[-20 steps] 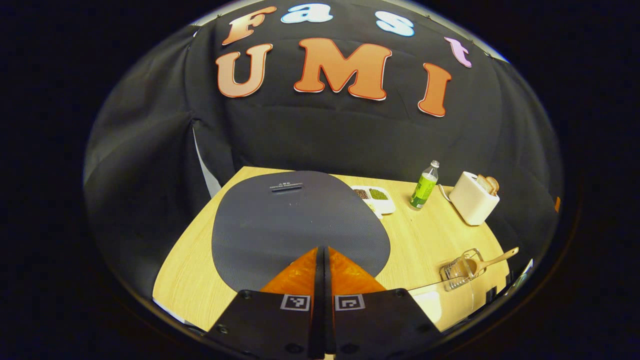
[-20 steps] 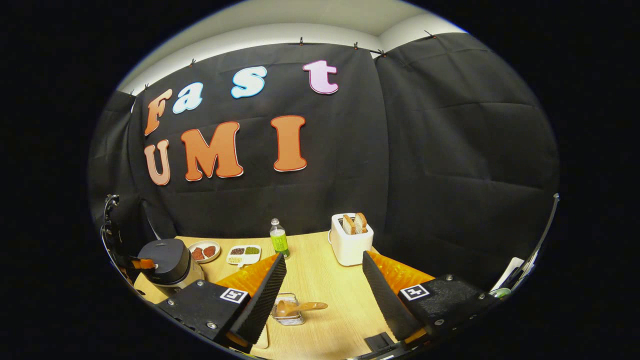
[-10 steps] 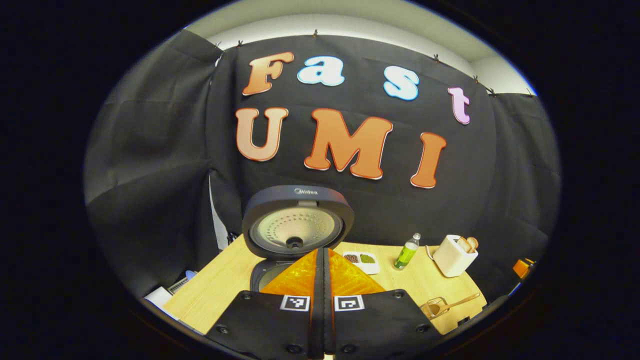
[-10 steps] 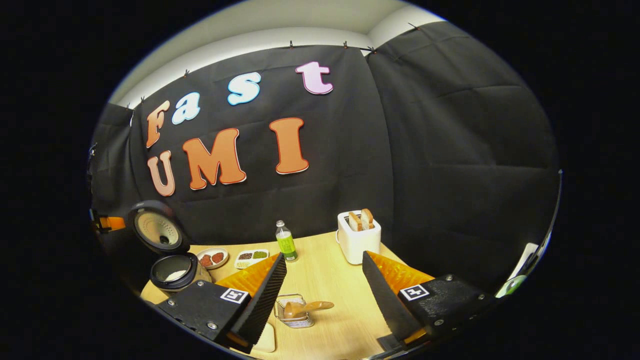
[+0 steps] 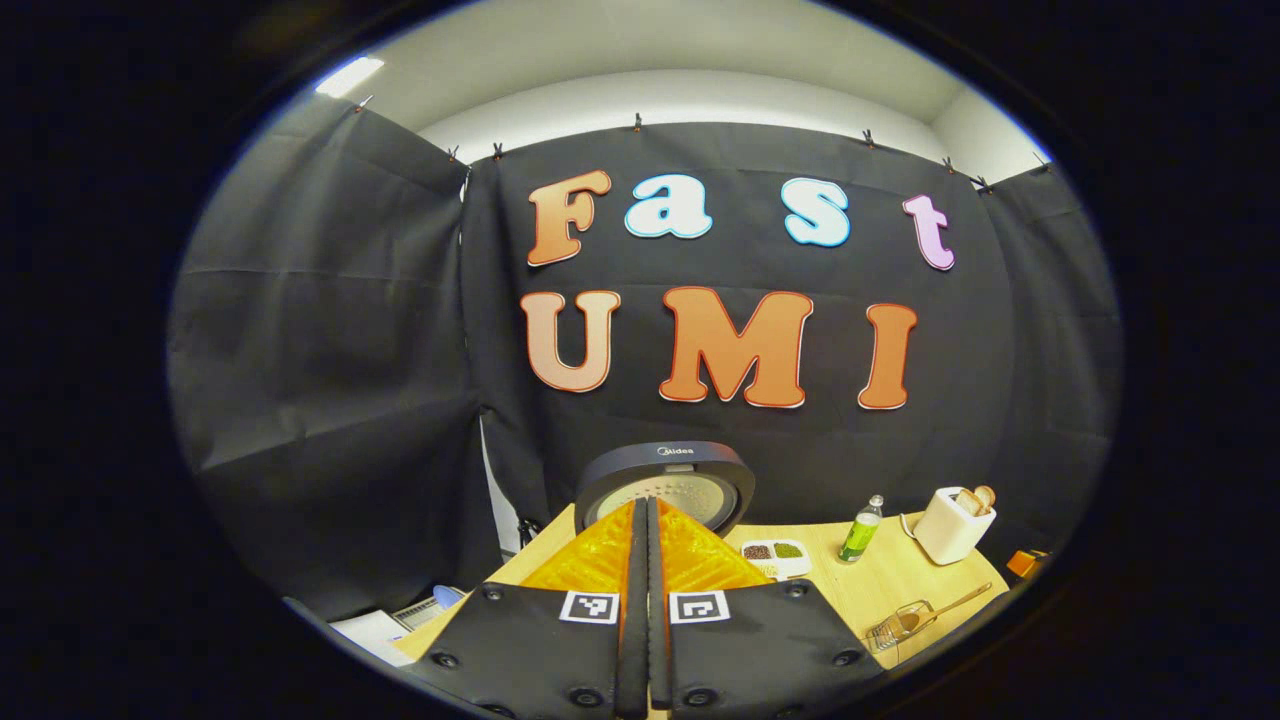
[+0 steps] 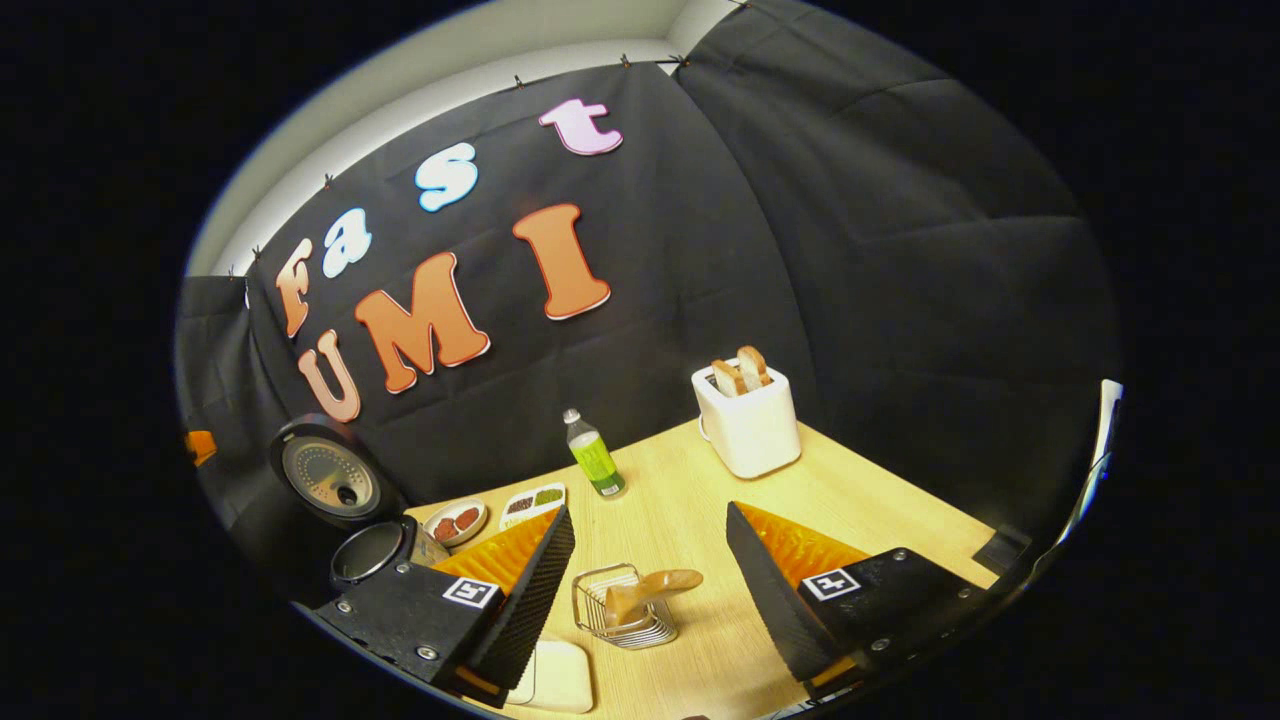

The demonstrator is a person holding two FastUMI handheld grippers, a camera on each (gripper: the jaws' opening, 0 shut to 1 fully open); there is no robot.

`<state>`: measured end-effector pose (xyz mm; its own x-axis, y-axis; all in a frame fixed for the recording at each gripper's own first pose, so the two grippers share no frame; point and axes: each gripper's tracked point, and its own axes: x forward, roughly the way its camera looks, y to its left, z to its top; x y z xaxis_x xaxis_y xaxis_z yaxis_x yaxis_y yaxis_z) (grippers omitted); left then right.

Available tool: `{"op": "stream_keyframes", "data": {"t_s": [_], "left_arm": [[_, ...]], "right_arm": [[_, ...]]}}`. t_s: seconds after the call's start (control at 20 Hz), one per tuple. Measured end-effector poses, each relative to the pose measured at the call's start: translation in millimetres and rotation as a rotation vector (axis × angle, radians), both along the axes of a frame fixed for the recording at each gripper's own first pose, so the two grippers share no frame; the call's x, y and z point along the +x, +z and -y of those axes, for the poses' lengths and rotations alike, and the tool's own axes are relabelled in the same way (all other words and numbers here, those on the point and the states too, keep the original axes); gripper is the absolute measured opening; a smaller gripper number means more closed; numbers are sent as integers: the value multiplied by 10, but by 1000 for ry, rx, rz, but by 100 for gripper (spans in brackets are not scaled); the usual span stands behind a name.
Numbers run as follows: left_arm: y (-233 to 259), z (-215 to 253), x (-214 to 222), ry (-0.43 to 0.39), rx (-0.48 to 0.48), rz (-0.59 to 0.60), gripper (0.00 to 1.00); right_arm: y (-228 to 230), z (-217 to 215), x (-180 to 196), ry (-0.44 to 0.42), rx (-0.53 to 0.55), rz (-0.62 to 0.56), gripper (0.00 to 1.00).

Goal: Close the left gripper, press the button to open the rice cooker; take a wooden spoon from the chopstick holder with the right hand, scoop a spoonful of rice and pour it into the rice cooker, then put the wooden spoon back into the chopstick holder.

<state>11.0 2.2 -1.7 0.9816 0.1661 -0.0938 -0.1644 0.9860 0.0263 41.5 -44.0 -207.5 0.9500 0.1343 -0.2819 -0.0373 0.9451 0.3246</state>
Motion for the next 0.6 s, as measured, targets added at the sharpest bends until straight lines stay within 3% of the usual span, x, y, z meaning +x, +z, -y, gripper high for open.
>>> {"op": "stream_keyframes", "data": {"t_s": [0.25,0.35,0.45,0.6], "left_arm": [[102,-242,-144,64,-13,33,7],[126,-275,-259,78,10,44,36],[213,-390,-292,103,10,86,33],[199,-456,-364,115,-15,87,51]], "right_arm": [[-439,-88,117,-2,115,-75,95],[-611,-144,155,-4,161,-110,95],[-706,-171,196,-16,210,-140,94],[-862,-207,241,-32,246,-183,85]]}}
